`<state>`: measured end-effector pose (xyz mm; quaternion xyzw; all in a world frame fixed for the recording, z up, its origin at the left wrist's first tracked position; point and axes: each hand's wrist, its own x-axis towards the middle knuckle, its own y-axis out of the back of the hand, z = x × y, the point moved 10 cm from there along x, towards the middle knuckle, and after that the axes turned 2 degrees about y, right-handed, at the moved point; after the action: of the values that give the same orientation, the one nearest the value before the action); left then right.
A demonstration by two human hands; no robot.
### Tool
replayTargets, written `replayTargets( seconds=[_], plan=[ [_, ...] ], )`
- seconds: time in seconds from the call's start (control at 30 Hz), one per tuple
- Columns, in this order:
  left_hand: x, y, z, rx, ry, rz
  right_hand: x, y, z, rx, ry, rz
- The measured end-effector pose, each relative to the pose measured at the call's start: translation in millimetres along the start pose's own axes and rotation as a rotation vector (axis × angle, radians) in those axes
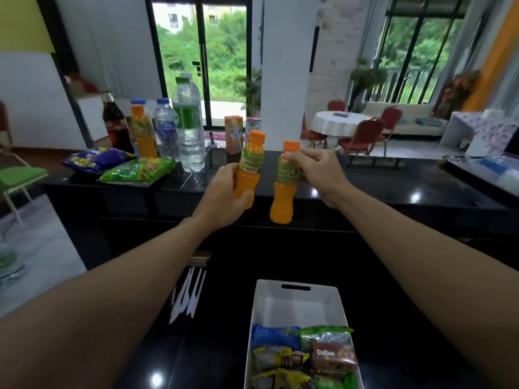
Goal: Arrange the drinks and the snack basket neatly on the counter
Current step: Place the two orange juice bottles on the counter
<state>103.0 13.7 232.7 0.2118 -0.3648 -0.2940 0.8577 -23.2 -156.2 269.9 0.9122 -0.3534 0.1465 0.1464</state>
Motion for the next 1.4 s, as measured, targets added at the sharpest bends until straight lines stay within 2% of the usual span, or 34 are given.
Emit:
replayTargets(
  seconds=[0.23, 0.47, 0.63, 0.97, 1.4],
  plan=[
    [43.0, 8.3, -11.1, 0.018, 0.099, 0.084, 43.8, -14.4, -30.9, -0.023, 0.128, 0.036],
    [48.1, 4.4, -40.6, 0.017, 0.178, 0.101, 64.2, -29.7, -14.3, -0.086, 0.192, 0.046],
    [49.6, 2.4, -48.1, 0.084, 0.151, 0.096, 66.7, -36.5, -2.7, -0.091, 0.208, 0.047],
    [55.2, 6.5, -53.5, 0.082, 0.166, 0.114, 46.0, -50.7, 42.0, -0.329, 0.106, -0.138],
    [90.5, -0.4, -70.3, 0.154, 0.255, 0.15, 90.2, -50.6, 74.7, -0.372, 0.045, -0.002]
  ],
)
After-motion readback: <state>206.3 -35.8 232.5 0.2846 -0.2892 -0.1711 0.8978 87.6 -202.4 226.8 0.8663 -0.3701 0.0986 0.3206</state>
